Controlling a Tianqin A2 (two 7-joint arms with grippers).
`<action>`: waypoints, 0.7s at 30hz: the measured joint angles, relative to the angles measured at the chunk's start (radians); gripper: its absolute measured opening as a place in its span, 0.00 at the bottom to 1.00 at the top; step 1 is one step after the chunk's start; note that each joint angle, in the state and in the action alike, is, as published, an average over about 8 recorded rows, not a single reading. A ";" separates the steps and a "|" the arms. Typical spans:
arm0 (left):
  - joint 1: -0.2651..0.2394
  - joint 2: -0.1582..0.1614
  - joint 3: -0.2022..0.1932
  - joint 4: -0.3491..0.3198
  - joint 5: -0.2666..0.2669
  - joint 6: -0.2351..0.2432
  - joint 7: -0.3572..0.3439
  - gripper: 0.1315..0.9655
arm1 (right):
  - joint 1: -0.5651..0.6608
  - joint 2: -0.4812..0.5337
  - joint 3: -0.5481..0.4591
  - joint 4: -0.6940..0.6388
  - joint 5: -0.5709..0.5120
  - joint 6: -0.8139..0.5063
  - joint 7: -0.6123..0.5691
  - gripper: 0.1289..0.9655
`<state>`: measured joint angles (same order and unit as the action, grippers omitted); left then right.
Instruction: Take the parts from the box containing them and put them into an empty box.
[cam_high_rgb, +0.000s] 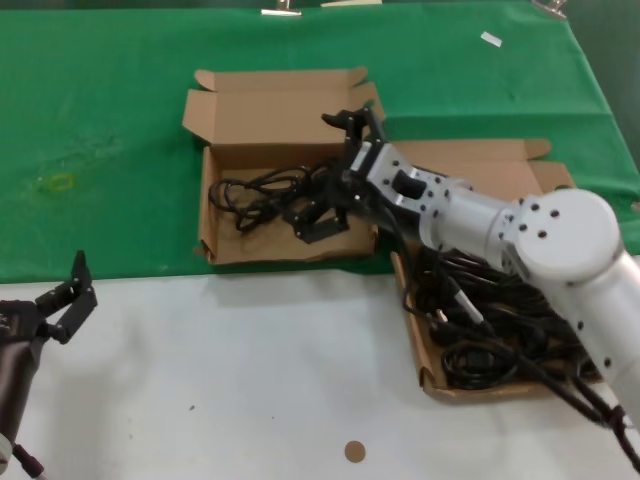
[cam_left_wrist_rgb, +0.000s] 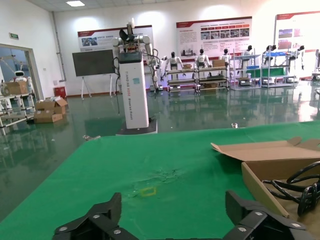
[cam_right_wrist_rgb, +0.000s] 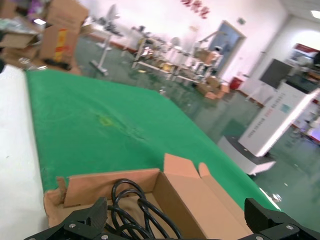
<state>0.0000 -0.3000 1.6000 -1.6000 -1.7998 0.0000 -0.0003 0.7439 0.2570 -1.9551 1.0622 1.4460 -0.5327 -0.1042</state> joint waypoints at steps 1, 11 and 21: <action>0.000 0.000 0.000 0.000 0.000 0.000 0.000 0.52 | -0.016 0.001 0.008 0.012 0.008 0.012 0.002 0.99; 0.000 0.000 0.000 0.000 0.000 0.000 0.000 0.78 | -0.186 0.011 0.089 0.135 0.089 0.133 0.026 1.00; 0.000 0.000 0.000 0.000 0.000 0.000 0.000 0.94 | -0.356 0.021 0.170 0.257 0.169 0.254 0.050 1.00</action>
<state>0.0000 -0.3000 1.6000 -1.6000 -1.7999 0.0000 0.0001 0.3882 0.2776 -1.7852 1.3195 1.6148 -0.2787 -0.0545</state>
